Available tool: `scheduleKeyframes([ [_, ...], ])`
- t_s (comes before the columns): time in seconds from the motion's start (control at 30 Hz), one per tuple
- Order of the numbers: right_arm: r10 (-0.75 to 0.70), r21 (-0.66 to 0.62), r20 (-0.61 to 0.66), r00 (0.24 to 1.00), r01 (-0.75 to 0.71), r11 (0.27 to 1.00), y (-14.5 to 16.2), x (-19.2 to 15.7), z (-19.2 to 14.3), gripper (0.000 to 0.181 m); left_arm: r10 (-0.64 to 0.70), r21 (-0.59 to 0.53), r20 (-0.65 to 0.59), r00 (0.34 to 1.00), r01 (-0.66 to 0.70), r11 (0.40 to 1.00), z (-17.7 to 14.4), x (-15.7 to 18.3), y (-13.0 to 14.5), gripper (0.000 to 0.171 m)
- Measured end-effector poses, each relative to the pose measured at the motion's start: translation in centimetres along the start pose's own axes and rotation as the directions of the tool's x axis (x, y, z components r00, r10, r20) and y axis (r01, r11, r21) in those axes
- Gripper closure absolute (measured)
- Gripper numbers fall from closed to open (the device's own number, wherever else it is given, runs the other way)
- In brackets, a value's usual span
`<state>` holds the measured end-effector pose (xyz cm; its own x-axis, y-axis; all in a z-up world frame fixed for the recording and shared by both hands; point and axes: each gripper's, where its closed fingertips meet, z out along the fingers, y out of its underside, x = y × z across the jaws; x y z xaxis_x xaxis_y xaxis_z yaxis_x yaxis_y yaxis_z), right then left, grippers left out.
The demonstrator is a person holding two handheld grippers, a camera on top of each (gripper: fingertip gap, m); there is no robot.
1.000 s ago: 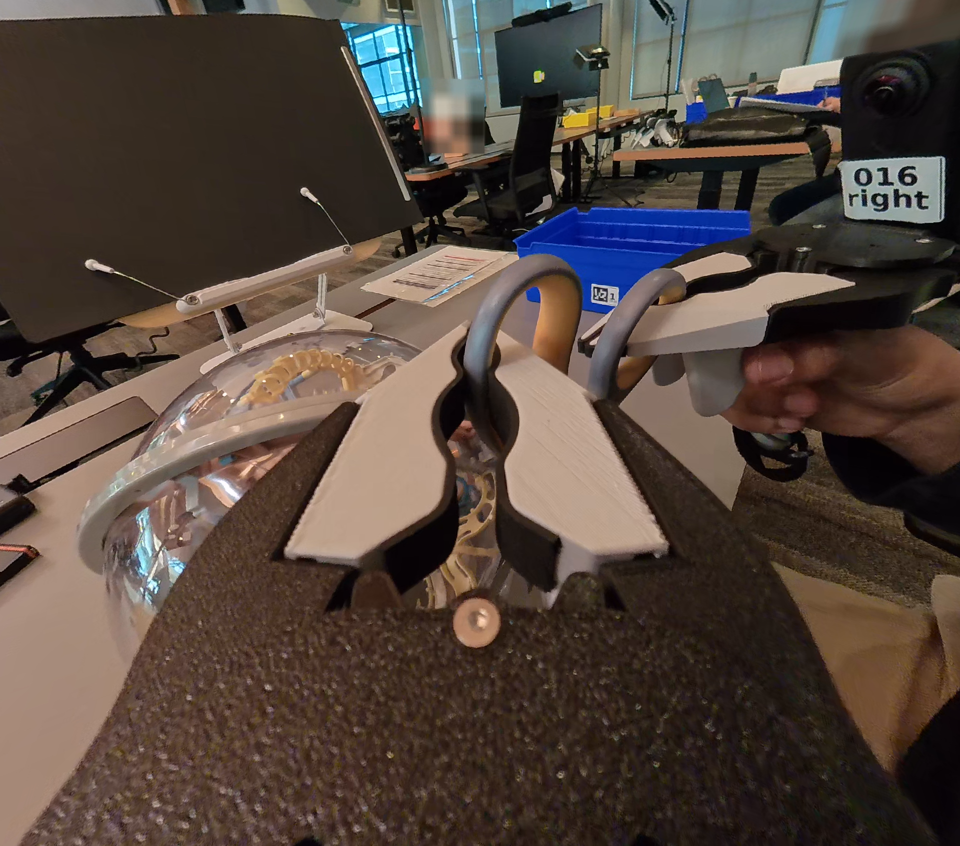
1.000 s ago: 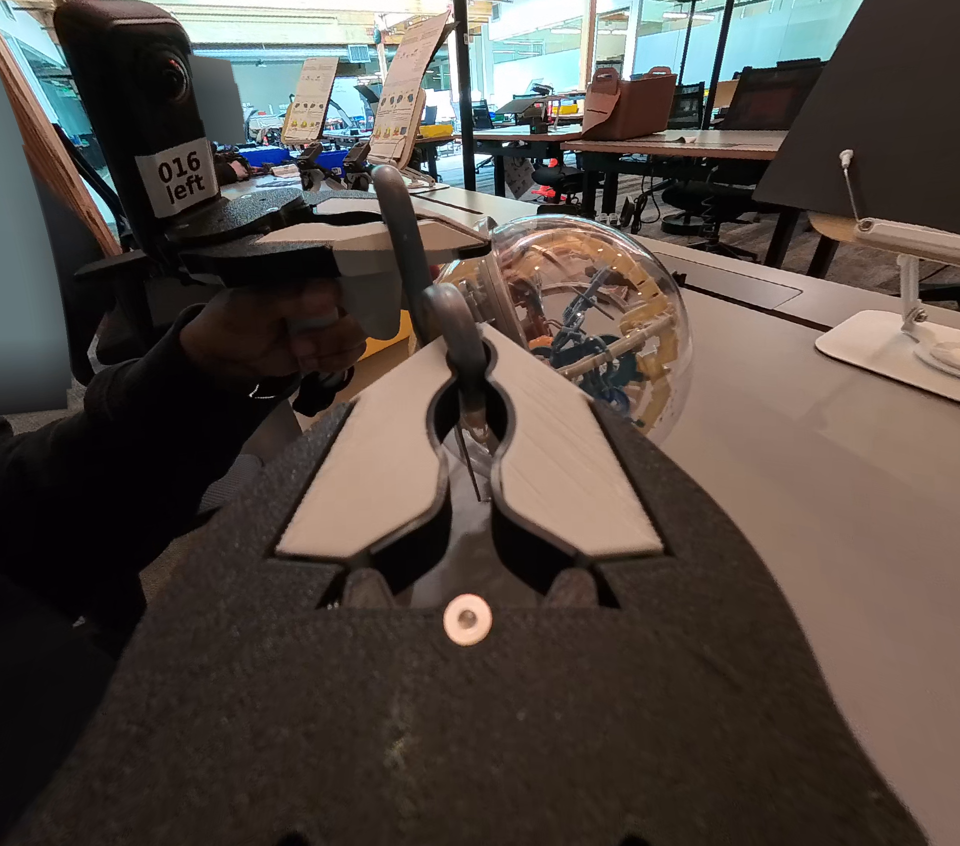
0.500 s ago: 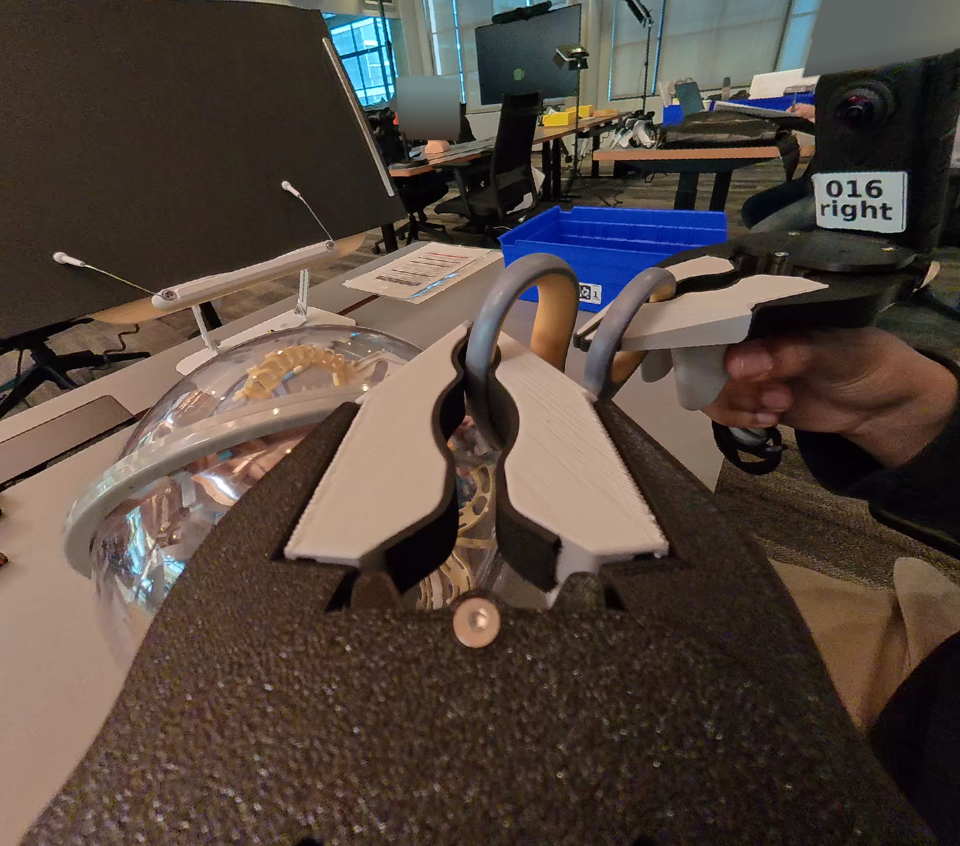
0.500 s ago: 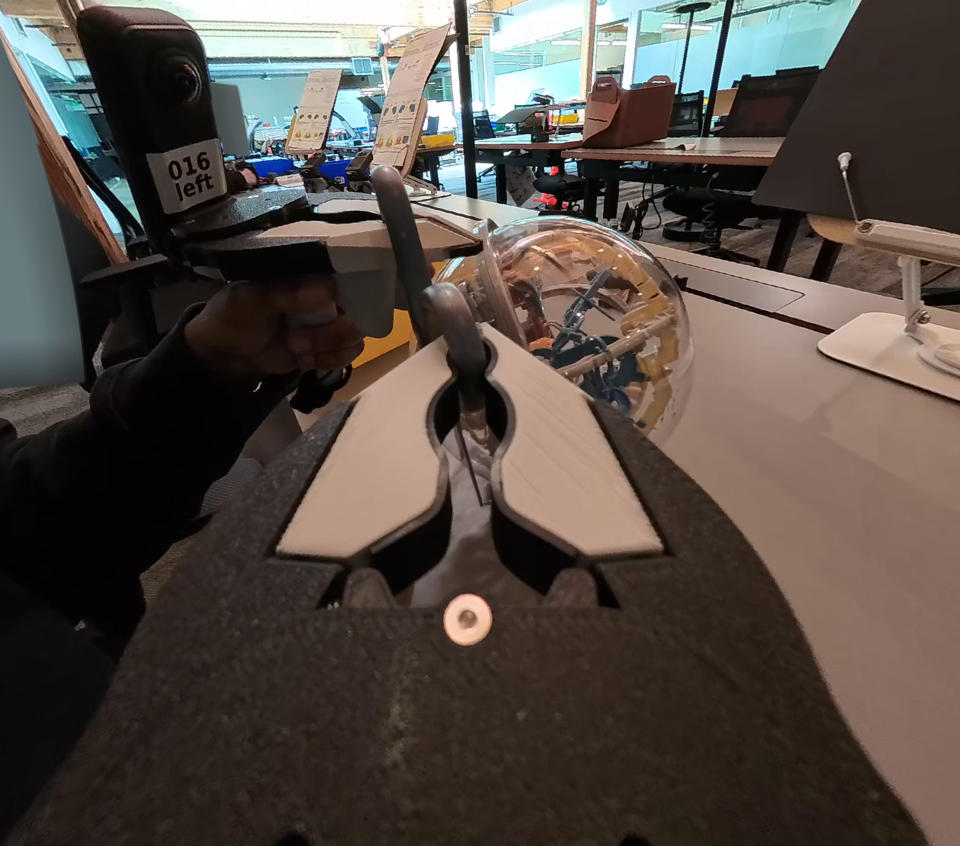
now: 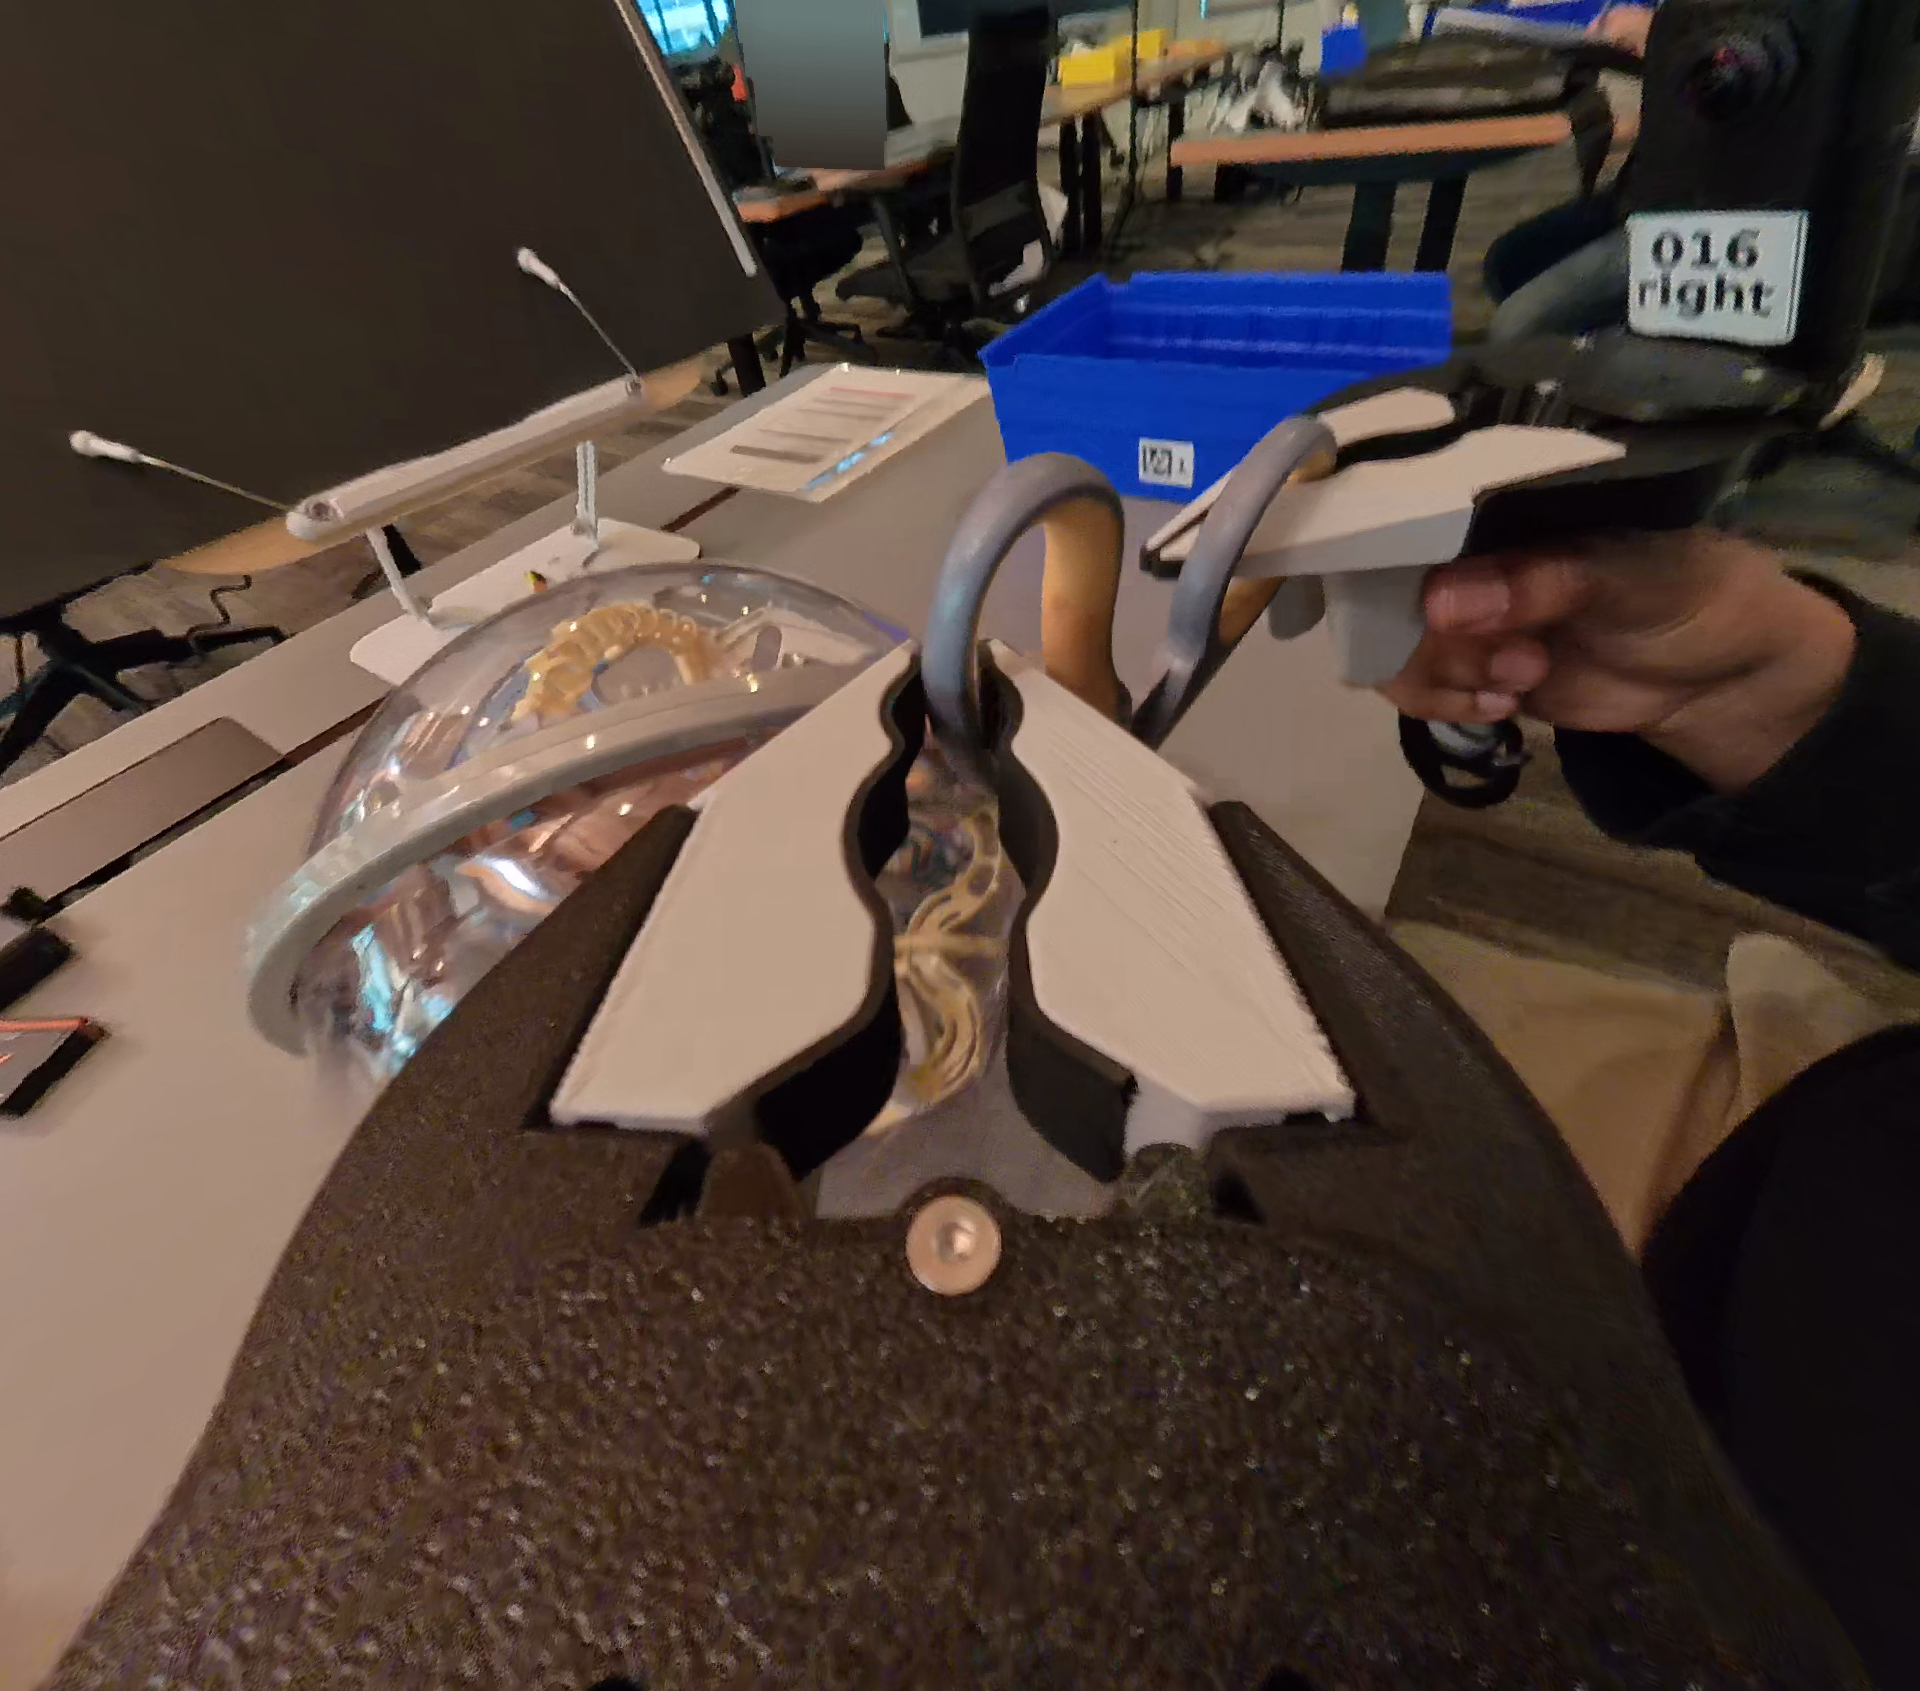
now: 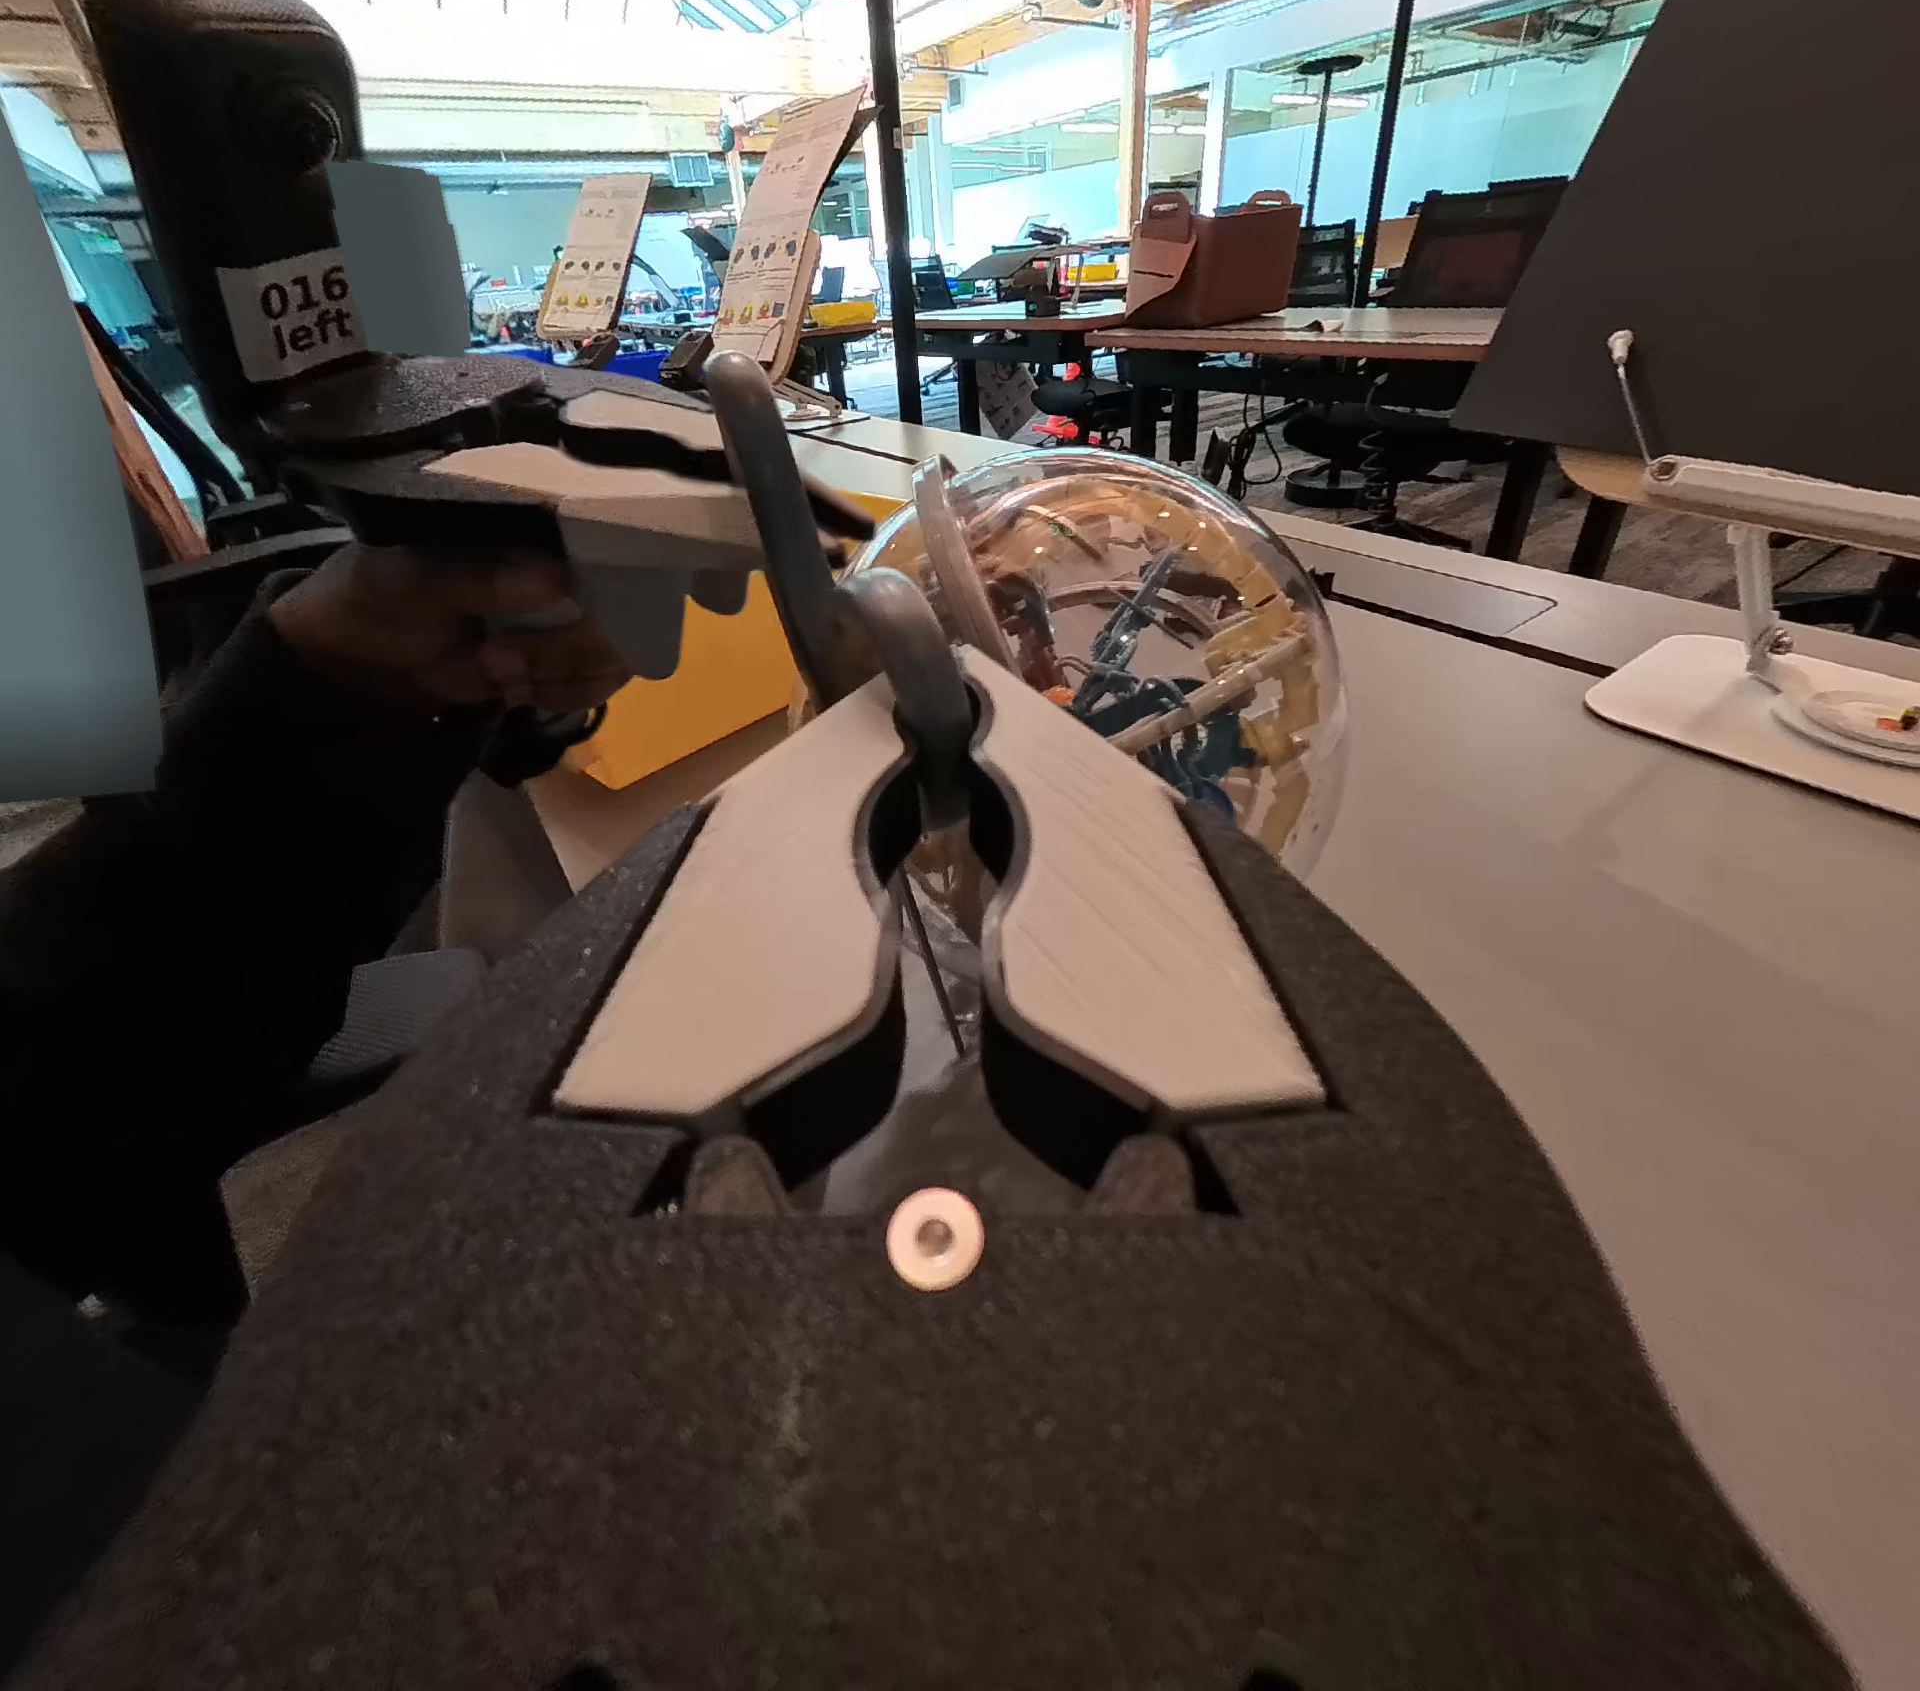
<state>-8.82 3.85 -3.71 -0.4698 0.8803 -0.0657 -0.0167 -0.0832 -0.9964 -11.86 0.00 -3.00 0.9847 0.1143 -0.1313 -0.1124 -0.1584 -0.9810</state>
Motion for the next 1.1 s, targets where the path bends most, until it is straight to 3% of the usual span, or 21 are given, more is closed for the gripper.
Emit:
scheduleKeyframes([
  [0.1, 0.017, 0.009, -0.002, 1.0, -0.017, 1.0, 0.0, 0.3, 0.0, 0.181, 0.019, -0.103, -0.023, 1.0, -0.021, 0.994, -1.3, 0.1, 1.5, 0.157],
  [0.27, 0.031, 0.031, -0.012, 0.999, -0.031, 0.999, -0.2, 0.6, 0.0, 0.181, 0.159, -0.251, -0.047, 0.986, -0.166, 0.954, -3.4, 1.1, 5.3, 0.157],
  [0.4, 0.035, 0.037, -0.009, 0.999, -0.034, 0.999, -0.3, 0.6, 0.1, 0.181, 0.222, -0.249, -0.056, 0.973, -0.229, 0.941, -2.7, 2.2, 6.0, 0.152],
  [0.5, 0.033, 0.032, -0.006, 0.999, -0.032, 0.999, -0.4, 0.4, 0.3, 0.181, 0.304, -0.352, -0.012, 0.952, -0.289, 0.89, -1.6, 1.7, 7.7, 0.15],
  [1.1, 0.015, -0.015, 0.047, 0.999, -0.014, 1.0, 0.4, -0.5, 0.6, 0.181, 0.5, -0.413, -0.004, 0.866, -0.457, 0.788, -0.1, 2.0, 9.5, 0.148],
])
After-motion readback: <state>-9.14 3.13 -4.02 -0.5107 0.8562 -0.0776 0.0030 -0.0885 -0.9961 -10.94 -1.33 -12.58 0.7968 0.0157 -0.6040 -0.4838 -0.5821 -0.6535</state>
